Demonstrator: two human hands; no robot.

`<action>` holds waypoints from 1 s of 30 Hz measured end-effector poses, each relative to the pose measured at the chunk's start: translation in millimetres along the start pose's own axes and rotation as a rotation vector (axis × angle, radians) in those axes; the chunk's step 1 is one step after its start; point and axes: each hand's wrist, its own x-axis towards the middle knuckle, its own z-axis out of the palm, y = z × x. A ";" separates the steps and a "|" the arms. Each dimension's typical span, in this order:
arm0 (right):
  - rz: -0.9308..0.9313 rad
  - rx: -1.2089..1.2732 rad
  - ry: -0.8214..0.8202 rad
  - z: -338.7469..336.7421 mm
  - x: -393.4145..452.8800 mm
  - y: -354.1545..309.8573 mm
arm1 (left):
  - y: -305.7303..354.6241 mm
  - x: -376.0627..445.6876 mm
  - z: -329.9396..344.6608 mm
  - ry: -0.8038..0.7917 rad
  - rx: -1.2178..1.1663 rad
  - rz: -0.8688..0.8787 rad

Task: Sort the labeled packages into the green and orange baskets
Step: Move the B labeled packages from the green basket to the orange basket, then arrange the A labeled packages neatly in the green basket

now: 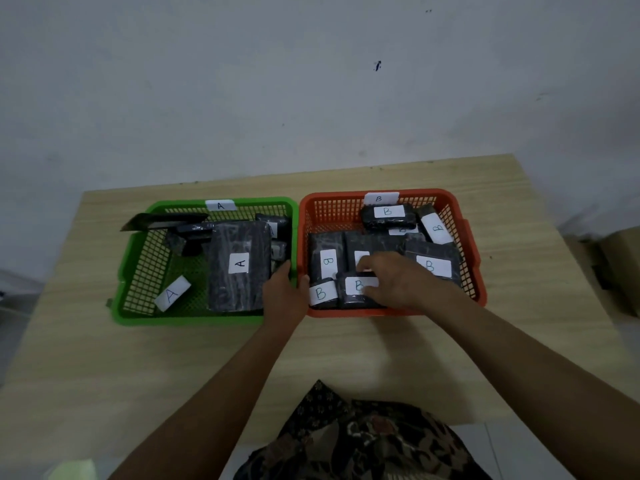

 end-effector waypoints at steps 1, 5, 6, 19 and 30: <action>0.002 -0.008 0.020 -2.2 1.5 -5.9 | 1.2 0.9 -3.0 -0.012 0.002 0.007; -0.058 0.063 0.185 -1.4 13.5 -40.1 | 4.9 5.6 -27.8 0.021 -0.011 0.069; -0.084 0.110 0.215 1.2 19.0 -50.8 | 3.8 7.6 -38.4 0.058 0.003 0.080; 0.141 0.570 0.304 41.7 103.4 -185.2 | -119.9 37.8 -179.0 0.216 0.207 0.037; 0.380 0.920 0.328 81.0 109.7 -187.9 | -171.0 89.1 -193.8 -0.222 0.378 0.066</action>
